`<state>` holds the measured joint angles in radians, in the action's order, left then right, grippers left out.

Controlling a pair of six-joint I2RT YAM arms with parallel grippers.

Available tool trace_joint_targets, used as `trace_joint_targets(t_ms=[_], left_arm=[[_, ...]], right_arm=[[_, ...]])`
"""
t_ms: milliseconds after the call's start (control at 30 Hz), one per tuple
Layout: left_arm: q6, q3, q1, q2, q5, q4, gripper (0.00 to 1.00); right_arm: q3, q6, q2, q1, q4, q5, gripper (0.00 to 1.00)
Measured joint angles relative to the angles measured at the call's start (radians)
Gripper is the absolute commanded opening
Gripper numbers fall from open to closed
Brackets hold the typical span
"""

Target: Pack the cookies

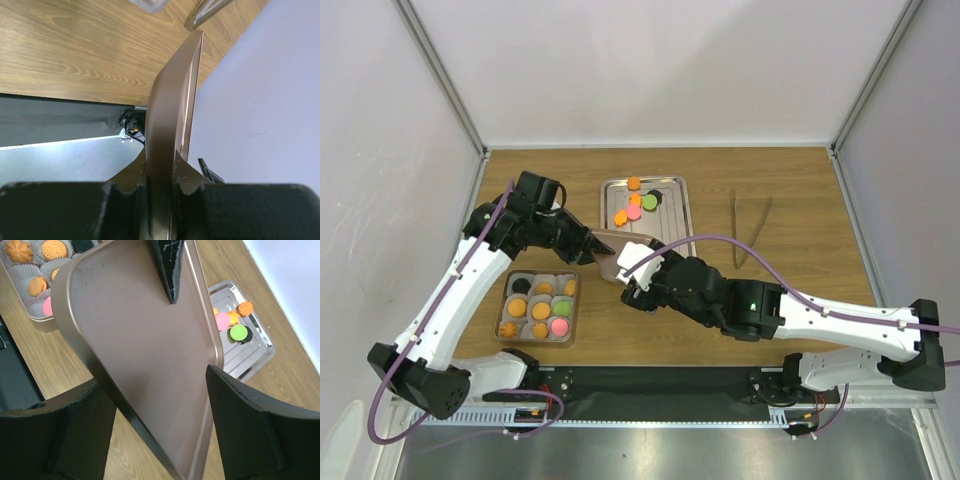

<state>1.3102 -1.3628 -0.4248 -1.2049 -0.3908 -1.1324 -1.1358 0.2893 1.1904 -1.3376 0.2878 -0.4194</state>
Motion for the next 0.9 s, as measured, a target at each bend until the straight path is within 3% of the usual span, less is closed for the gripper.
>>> trace_joint_targets(t_ms=[133, 267, 367, 400, 467, 500, 700, 800, 900], left_arm=[[0.000, 0.005, 0.000, 0.001, -0.016, 0.010, 0.04], [0.000, 0.007, 0.001, 0.001, -0.034, 0.019, 0.09], [0.000, 0.007, 0.002, 0.001, -0.041, 0.032, 0.22], [0.008, 0.007, 0.004, 0.001, -0.043, 0.032, 0.34], [0.000, 0.007, 0.006, 0.001, -0.051, 0.037, 0.47], [-0.005, 0.006, 0.006, 0.002, -0.055, 0.039, 0.59], [-0.034, 0.002, 0.017, 0.010, -0.056, 0.076, 0.93], [-0.064, 0.002, 0.052, 0.040, -0.048, 0.122, 1.00], [-0.117, 0.002, 0.138, 0.088, -0.028, 0.171, 1.00]], right_arm=[[0.000, 0.013, 0.019, 0.000, -0.014, -0.001, 0.63], [0.000, 0.029, 0.027, 0.000, -0.029, -0.003, 0.46], [0.000, 0.039, 0.029, -0.006, -0.034, -0.005, 0.31], [0.000, 0.049, 0.030, -0.007, -0.034, -0.007, 0.29], [-0.004, 0.053, 0.037, -0.013, -0.039, -0.016, 0.20], [-0.007, 0.053, 0.040, -0.013, -0.040, -0.022, 0.18], [-0.035, 0.031, 0.047, -0.013, -0.033, -0.069, 0.05], [-0.074, -0.002, 0.057, -0.005, -0.020, -0.082, 0.02], [-0.117, -0.051, 0.075, 0.017, 0.000, -0.080, 0.00]])
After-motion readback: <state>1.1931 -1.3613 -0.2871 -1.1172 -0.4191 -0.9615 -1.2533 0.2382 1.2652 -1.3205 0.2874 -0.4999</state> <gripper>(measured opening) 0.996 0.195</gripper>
